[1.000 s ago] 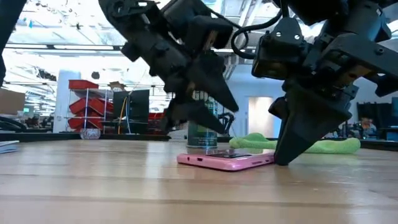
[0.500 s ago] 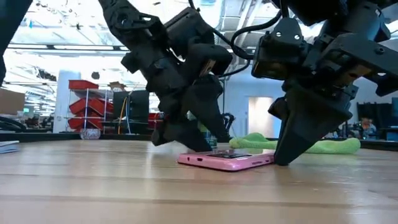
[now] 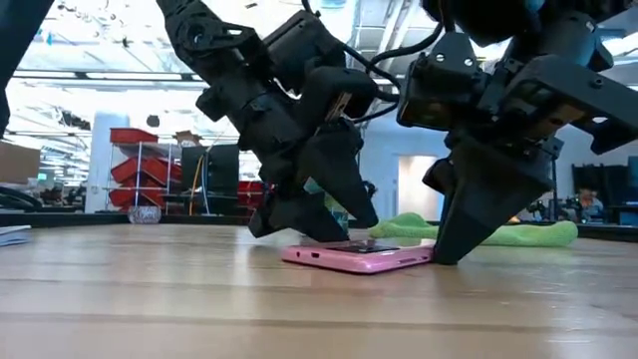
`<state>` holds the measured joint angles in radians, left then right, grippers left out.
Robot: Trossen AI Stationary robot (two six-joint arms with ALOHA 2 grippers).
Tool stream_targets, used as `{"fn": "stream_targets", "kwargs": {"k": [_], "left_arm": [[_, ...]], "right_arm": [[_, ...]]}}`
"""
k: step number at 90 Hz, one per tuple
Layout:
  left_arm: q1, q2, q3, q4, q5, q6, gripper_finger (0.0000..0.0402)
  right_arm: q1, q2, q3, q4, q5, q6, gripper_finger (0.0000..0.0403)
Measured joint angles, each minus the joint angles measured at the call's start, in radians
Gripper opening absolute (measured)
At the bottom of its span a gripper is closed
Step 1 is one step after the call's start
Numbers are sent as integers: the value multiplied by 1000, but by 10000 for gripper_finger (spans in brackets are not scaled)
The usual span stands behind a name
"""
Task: Apply microfiber cloth
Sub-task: Spray the pink cellphone using the spray bottle
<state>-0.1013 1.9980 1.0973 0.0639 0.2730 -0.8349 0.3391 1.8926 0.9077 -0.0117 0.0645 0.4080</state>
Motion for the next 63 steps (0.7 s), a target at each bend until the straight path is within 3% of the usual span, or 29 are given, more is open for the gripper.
{"fn": "stream_targets", "kwargs": {"k": [24, 50, 63], "left_arm": [[-2, 0, 0, 3, 5, 0, 165], [-21, 1, -1, 16, 7, 22, 164], [-26, 2, 0, 1, 6, 94, 125]], "right_arm": [[-34, 39, -1, 119, -7, -42, 0], [-59, 43, -1, 130, -7, -80, 0], [-60, 44, 0, 126, -6, -73, 0]]}}
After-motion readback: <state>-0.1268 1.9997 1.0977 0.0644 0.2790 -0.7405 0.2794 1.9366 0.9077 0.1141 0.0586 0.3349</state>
